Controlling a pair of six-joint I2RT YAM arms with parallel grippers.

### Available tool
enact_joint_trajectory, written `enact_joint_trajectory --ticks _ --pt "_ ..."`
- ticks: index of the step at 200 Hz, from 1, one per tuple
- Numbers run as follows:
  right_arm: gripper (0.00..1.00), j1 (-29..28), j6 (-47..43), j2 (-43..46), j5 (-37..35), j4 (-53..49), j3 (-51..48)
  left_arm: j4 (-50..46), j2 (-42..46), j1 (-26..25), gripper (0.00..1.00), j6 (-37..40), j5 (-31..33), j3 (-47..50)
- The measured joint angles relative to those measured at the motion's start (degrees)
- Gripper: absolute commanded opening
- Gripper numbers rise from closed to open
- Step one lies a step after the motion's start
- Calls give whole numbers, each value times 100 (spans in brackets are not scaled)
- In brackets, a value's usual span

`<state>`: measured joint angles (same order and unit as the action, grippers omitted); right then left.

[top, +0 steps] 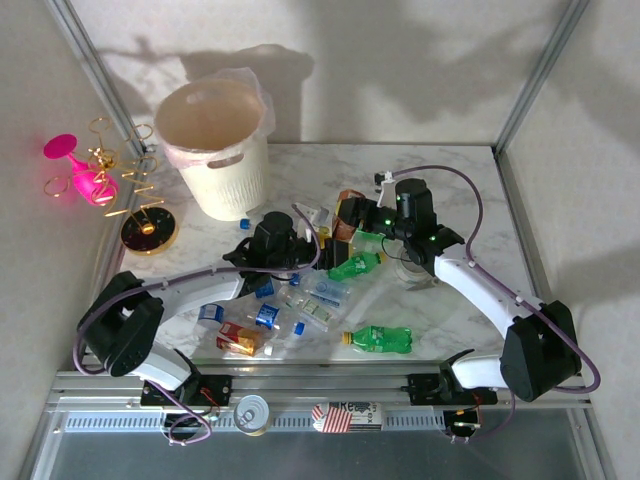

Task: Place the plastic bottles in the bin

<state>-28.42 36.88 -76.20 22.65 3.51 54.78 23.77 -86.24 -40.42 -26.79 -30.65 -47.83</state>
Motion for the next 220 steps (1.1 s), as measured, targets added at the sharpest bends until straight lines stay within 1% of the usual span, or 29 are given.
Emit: enact_joint_trajectory --ticks 17,31,44,48,65,80,91,93,103,139,158,185,200,220 --pt "48 0 0 0 -9 17 -2 28 -22 -2 52 0 -15 -17" --pt "49 0 4 0 -9 22 -2 63 -22 -33 51 -22 -33 -42" --pt "53 0 22 0 -4 26 -2 94 -22 -42 47 -31 -31 -50" --pt "55 0 22 0 -9 35 -2 98 -22 -42 46 -42 -28 -50" --pt "73 0 44 0 -17 46 -2 127 -20 -44 45 -52 -26 -50" --pt "83 4 85 2 -52 9 -2 118 -20 -42 41 -66 46 -50" --pt "97 4 48 9 -74 -20 0 114 -15 -35 39 -63 109 -50" --pt "98 4 83 13 -98 -42 0 109 -13 -35 39 -63 136 -50" --pt "99 11 7 46 -177 -116 9 79 4 -35 38 -59 223 -52" --pt "99 140 -170 369 -529 -382 57 -81 205 50 26 -39 538 -61" --pt "99 254 -267 557 -785 -468 72 -225 372 170 23 -13 691 -122" --pt "99 409 -321 837 -1263 -507 22 -560 643 404 18 140 898 -380" --pt "99 507 -315 964 -1379 -496 -79 -750 791 577 15 251 990 -616" --pt "99 643 -306 1027 -1386 -435 -251 -981 931 852 6 369 1075 -997"
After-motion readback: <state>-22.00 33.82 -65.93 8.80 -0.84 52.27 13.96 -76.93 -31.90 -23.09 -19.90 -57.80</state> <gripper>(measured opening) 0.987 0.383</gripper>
